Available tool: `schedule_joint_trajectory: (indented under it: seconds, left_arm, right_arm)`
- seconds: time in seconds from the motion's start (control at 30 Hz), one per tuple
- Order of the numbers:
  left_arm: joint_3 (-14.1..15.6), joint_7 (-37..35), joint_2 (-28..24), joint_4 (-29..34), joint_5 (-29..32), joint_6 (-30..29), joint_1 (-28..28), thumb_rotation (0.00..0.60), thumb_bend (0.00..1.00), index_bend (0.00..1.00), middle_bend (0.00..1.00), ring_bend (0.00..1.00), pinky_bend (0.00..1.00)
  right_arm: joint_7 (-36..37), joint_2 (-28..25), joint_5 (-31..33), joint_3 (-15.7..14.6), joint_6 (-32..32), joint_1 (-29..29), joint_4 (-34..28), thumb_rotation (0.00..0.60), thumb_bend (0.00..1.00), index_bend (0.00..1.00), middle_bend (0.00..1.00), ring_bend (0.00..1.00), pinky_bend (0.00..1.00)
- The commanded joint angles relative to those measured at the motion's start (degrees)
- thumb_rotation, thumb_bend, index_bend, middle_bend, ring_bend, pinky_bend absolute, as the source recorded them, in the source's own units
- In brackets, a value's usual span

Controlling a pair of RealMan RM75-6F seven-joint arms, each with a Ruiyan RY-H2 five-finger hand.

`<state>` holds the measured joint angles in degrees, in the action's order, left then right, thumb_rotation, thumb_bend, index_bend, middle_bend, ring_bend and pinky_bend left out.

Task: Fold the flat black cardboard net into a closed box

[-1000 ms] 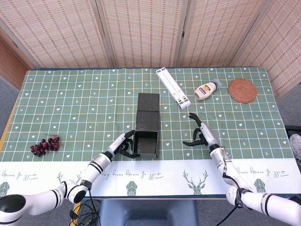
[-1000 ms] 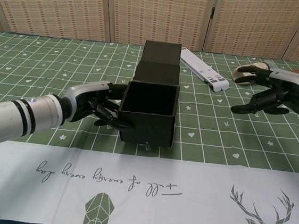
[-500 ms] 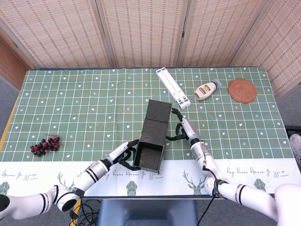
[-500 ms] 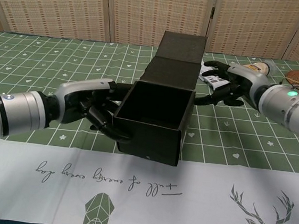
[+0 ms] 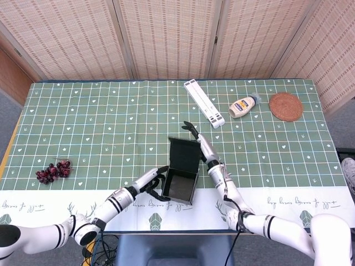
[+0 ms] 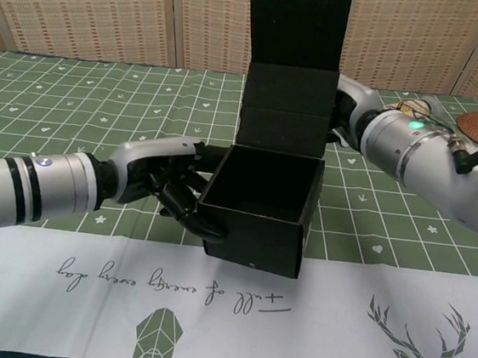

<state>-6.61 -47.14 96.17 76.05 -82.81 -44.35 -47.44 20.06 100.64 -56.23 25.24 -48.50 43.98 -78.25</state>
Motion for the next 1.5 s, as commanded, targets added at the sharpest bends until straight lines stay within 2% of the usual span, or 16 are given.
schedule_joint_trajectory:
  seconds: [0.03,0.33,0.53,0.67,0.87,0.93,1.07,1.17,1.27,1.5]
  left_arm:
    - [-0.5,1.16,0.71,-1.4,1.47,1.04,-0.37,0.6,0.12,0.28,0.34,0.59,0.87]
    - [-2.32,6.29,2.75,-5.45,6.5,2.64,-0.54,0.6,0.12,0.28,0.34,0.59,0.87]
    - [-4.23,11.57,4.34,-6.71,11.87,2.18,0.37,0.6,0.12,0.27,0.34,0.59,0.87]
    - [-6.19,17.49,6.18,-7.39,17.83,0.64,1.33,0.6,0.12,0.27,0.34,0.59,0.88]
    - [-8.26,27.01,8.49,-7.35,25.6,-2.28,2.31,0.6,0.12,0.24,0.34,0.6,0.88]
    - [-8.75,29.23,8.81,-6.88,27.32,-3.03,2.55,0.6,0.12,0.19,0.31,0.6,0.88]
    - [-9.45,33.49,8.35,-5.34,30.77,-2.66,2.63,0.6,0.12,0.05,0.17,0.59,0.88]
    - [-9.57,35.85,7.74,-4.38,32.11,-2.28,2.62,0.6,0.12,0.0,0.07,0.57,0.88]
    - [-9.8,36.97,7.04,-3.15,32.64,-2.07,2.82,0.6,0.11,0.0,0.01,0.54,0.88]
    - [-9.86,37.92,4.2,0.17,32.01,-1.55,3.77,0.6,0.09,0.0,0.0,0.51,0.88]
  right_arm:
    - [1.48,-2.59,-1.21,0.46,0.61,-0.92,-3.88,0.6,0.0,0.0,0.14,0.68,1.0]
    - [1.56,-9.65,-2.78,-0.31,3.61,-1.69,-13.1,0.6,0.0,0.0,0.19,0.7,1.0]
    - [-0.72,-13.3,-0.92,-0.45,7.47,0.42,-15.18,0.6,0.0,0.0,0.25,0.73,1.0]
    - [-5.18,-15.73,0.78,-1.74,10.17,3.11,-15.94,0.6,0.0,0.0,0.27,0.73,1.0]
    - [-12.94,-17.54,4.7,-3.95,10.72,7.28,-16.49,0.6,0.0,0.01,0.29,0.75,1.0]
    - [-15.4,-17.71,5.94,-4.68,10.27,8.51,-16.4,0.6,0.0,0.02,0.29,0.75,1.0]
    - [-20.32,-17.71,8.81,-6.26,9.08,11.1,-15.96,0.6,0.0,0.03,0.29,0.75,1.0]
    - [-23.91,-17.08,10.37,-7.67,7.96,12.79,-15.12,0.6,0.0,0.03,0.29,0.75,1.0]
    - [-26.66,-16.66,12.35,-8.76,7.87,14.5,-14.53,0.6,0.0,0.03,0.29,0.75,1.0]
    - [-32.4,-15.91,15.97,-10.85,5.74,17.27,-14.11,0.6,0.0,0.03,0.29,0.76,1.0]
